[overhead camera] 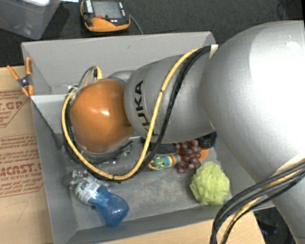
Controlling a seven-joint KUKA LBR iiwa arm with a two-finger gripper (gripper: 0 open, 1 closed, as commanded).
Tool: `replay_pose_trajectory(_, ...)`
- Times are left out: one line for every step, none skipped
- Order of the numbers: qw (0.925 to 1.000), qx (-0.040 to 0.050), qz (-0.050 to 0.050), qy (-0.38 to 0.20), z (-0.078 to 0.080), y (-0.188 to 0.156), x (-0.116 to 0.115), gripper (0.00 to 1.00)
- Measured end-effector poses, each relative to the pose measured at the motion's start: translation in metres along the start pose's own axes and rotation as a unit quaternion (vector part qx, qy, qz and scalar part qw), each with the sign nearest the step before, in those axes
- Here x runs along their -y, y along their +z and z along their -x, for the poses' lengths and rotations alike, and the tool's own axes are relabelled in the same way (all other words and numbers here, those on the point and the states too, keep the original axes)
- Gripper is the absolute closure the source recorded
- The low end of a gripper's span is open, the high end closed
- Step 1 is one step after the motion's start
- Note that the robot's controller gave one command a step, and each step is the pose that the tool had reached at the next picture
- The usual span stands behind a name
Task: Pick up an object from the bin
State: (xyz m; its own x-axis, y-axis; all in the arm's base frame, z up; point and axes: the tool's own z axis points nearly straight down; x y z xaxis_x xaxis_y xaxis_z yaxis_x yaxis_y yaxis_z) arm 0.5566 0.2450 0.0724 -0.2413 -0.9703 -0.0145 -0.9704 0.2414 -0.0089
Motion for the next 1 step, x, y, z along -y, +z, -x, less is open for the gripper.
replay_pose_trajectory(1.0000, -0.0033, 0.006, 0.001, -0.0011, -0.0320, -0.0034, 1.00)
